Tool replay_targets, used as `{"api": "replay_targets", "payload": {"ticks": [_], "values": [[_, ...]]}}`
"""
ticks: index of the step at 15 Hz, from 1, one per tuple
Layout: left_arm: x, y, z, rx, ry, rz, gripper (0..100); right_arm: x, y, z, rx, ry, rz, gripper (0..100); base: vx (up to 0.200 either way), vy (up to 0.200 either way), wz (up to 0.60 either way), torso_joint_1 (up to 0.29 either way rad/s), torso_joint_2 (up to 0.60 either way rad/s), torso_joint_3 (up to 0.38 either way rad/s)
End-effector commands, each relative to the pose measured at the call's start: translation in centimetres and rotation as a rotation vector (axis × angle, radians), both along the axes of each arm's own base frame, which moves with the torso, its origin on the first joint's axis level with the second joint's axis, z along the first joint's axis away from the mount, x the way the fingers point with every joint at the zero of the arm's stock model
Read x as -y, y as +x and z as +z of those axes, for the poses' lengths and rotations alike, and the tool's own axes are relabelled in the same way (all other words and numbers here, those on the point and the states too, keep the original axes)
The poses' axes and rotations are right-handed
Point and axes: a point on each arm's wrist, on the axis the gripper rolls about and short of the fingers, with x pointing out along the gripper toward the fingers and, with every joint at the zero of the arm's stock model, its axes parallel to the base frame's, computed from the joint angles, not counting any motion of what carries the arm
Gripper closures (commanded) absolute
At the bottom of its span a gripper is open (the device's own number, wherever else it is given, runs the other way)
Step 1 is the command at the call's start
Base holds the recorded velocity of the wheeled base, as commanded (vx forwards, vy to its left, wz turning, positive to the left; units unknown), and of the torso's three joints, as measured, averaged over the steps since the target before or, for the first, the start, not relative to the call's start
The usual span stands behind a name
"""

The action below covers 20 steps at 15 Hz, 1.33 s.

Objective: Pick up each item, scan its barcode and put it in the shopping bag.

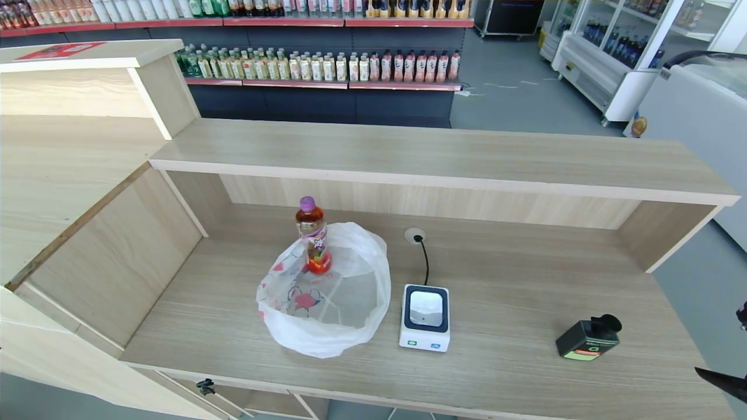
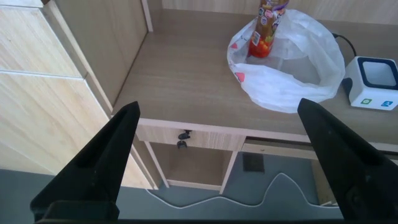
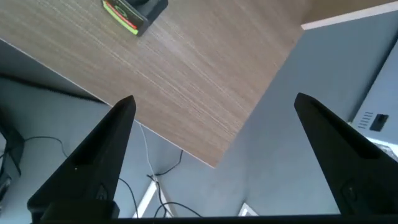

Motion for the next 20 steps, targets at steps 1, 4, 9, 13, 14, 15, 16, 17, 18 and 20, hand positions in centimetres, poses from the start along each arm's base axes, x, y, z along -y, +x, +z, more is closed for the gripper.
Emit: {"api": "replay_targets", "payload": {"ticks": [1, 4, 9, 13, 14, 15, 16, 17, 18, 20], "values": [[0.0, 0.0, 0.0, -0.001, 0.000, 0.000, 0, 1.3, 0.0, -1.8, -0.065, 0.073, -0.002, 0, 0.000, 0.000, 0.00, 0.000, 0.00, 0.000], [0.0, 0.0, 0.0, 0.000, 0.000, 0.000, 0, 2.1, 0.9, -3.5, -0.098, 0.170, 0.053, 0, 0.000, 0.000, 0.00, 0.000, 0.00, 0.000], [0.0, 0.0, 0.0, 0.000, 0.000, 0.000, 0, 4.0, 3.0, -5.1, -0.121, 0.192, 0.074, 0, 0.000, 0.000, 0.00, 0.000, 0.00, 0.000], [0.0, 0.0, 0.0, -0.001, 0.000, 0.000, 0, 4.2, 4.6, -6.7, -0.097, 0.235, 0.192, 0, 0.000, 0.000, 0.00, 0.000, 0.00, 0.000], [0.0, 0.0, 0.0, 0.000, 0.000, 0.000, 0, 4.1, 5.1, -7.1, -0.091, 0.239, 0.227, 0, 0.000, 0.000, 0.00, 0.000, 0.00, 0.000], [0.0, 0.0, 0.0, 0.000, 0.000, 0.000, 0, 4.1, 5.3, -7.4, -0.088, 0.245, 0.243, 0, 0.000, 0.000, 0.00, 0.000, 0.00, 0.000], [0.0, 0.0, 0.0, 0.000, 0.000, 0.000, 0, 3.9, 6.0, -8.1, -0.074, 0.266, 0.290, 0, 0.000, 0.000, 0.00, 0.000, 0.00, 0.000], [0.0, 0.0, 0.0, 0.000, 0.000, 0.000, 0, 3.9, 6.3, -8.5, -0.071, 0.271, 0.305, 0, 0.000, 0.000, 0.00, 0.000, 0.00, 0.000], [0.0, 0.0, 0.0, 0.000, 0.000, 0.000, 0, 3.9, 6.5, -8.6, -0.072, 0.271, 0.309, 0, 0.000, 0.000, 0.00, 0.000, 0.00, 0.000], [0.0, 0.0, 0.0, 0.000, 0.000, 0.000, 0, 4.0, 7.2, -9.4, -0.073, 0.270, 0.320, 0, 0.000, 0.000, 0.00, 0.000, 0.00, 0.000]]}}
